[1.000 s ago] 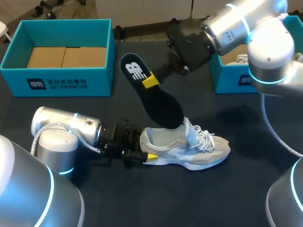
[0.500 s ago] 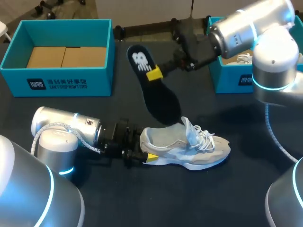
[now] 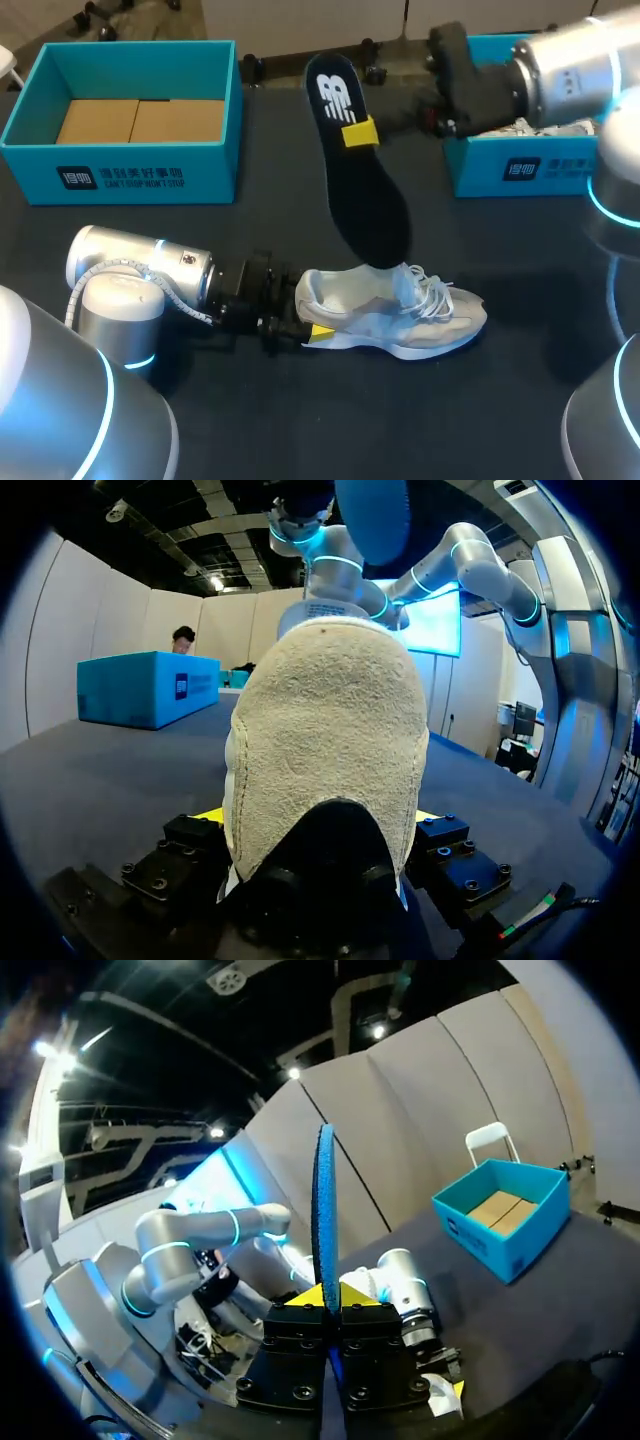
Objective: Take the shoe out of the shoebox, open the shoe tongue, remove and reinsert the insole, then place the shoe into the shoebox
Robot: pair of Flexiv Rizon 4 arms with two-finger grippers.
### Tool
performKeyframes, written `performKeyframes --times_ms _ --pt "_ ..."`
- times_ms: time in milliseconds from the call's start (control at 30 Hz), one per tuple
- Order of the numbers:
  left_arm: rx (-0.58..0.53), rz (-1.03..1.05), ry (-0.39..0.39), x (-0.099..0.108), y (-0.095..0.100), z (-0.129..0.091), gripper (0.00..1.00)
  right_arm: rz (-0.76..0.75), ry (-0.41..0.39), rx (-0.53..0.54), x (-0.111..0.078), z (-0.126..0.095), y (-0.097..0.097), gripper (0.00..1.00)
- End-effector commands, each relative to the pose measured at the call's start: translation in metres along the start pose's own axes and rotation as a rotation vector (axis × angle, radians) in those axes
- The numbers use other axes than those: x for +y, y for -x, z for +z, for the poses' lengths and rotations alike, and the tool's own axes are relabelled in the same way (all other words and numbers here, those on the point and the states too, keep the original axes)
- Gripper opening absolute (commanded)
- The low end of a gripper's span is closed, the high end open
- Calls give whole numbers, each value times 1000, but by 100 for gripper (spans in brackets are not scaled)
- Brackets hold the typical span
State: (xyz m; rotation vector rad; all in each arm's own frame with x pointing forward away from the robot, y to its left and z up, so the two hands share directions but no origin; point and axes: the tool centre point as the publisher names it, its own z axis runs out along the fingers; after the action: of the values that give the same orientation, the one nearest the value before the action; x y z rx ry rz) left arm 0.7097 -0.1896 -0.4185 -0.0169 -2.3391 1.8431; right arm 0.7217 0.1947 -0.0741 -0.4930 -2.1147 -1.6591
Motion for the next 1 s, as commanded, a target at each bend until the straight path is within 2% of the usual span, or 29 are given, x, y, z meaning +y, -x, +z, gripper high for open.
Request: performKeyframes --times_ms 33,400,433,667,867,933,1000 --pt "-1 0 1 3 1 1 0 0 35 -81 -8 -5 -17 0" --pt "-1 0 1 3 1 1 0 0 35 -81 -8 -5 -17 0" --pt "-1 0 1 3 1 1 0 0 58 -98 -3 -10 -20 0" --pt "-1 0 1 3 1 1 0 -14 139 -177 28 -55 -62 0" --pt "-1 0 1 3 1 1 0 4 145 -193 41 -65 -88 0" --pt "-1 0 1 3 1 1 0 26 169 -188 45 -74 -96 0" --pt "-1 0 1 3 1 1 0 26 169 -188 45 -74 -96 0"
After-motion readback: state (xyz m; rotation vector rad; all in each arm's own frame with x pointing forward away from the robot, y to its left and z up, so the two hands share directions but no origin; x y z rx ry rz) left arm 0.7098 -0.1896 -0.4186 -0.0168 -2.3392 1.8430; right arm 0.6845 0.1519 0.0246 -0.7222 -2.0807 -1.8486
